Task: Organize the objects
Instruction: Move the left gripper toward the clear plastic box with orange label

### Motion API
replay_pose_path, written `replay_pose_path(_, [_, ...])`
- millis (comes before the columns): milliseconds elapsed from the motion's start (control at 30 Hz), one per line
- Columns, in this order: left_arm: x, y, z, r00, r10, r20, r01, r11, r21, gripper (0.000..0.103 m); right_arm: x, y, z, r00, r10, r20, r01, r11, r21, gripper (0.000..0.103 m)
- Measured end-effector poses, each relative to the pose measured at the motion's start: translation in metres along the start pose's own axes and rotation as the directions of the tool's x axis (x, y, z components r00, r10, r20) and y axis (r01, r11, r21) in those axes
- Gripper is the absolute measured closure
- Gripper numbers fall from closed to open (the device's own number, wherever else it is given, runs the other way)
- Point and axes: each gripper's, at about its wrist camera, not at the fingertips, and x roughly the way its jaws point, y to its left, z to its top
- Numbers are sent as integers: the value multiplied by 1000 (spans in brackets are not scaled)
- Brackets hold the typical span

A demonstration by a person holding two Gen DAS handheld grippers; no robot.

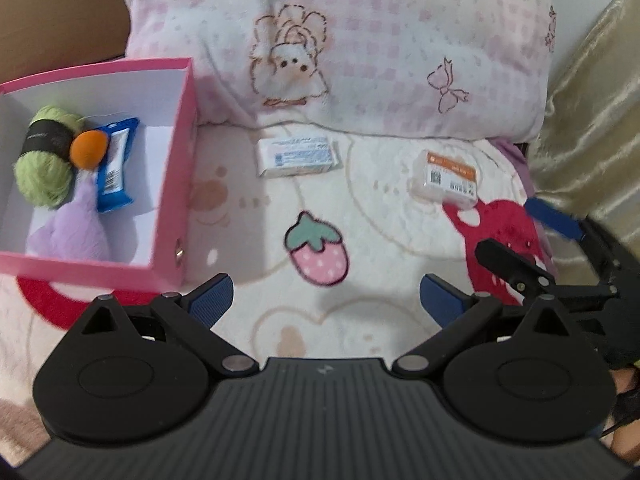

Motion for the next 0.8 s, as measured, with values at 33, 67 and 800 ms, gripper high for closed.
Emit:
replay_pose_path(33, [5, -2, 2, 1000, -5, 3, 5, 1000, -3, 2, 2, -8, -3, 1000, 6, -5, -5, 1000, 29, 8])
replay_pose_path(67, [10, -5, 4, 1000, -17, 12, 17, 1000, -2, 2, 3, -14, -6, 1000, 5, -11, -4, 999, 41, 8])
replay_pose_path(800, [119, -51, 17, 939, -219, 267, 209, 976, 66, 1, 66, -60, -32, 969, -245, -44, 248, 961, 124, 8])
